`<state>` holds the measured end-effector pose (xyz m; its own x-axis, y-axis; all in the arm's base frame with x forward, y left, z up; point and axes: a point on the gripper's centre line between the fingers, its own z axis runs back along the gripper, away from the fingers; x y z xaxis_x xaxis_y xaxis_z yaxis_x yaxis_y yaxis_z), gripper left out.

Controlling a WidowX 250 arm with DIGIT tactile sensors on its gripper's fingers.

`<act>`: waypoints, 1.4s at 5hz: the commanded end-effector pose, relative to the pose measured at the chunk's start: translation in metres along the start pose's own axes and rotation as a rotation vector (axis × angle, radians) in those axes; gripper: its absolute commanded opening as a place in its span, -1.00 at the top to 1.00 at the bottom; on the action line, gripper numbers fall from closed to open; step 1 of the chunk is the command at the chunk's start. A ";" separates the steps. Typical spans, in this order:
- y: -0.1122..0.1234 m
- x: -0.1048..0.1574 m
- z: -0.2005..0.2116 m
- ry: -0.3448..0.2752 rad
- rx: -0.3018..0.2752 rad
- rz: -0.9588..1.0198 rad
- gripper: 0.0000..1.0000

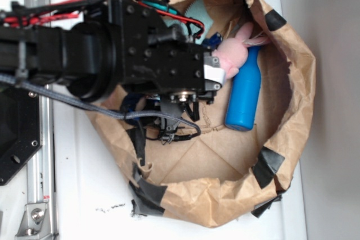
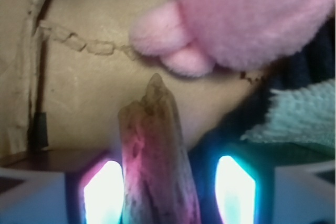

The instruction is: Grab the wood chip.

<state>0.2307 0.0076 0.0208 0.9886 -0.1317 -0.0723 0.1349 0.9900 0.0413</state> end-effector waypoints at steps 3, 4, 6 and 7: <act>0.000 -0.009 0.004 -0.002 0.018 0.027 1.00; 0.002 -0.007 0.010 -0.010 0.024 0.033 1.00; -0.001 0.008 0.107 -0.115 0.016 0.026 1.00; -0.007 0.015 0.139 -0.120 0.009 0.019 1.00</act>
<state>0.2505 -0.0046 0.1429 0.9946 -0.1036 -0.0115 0.1040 0.9935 0.0455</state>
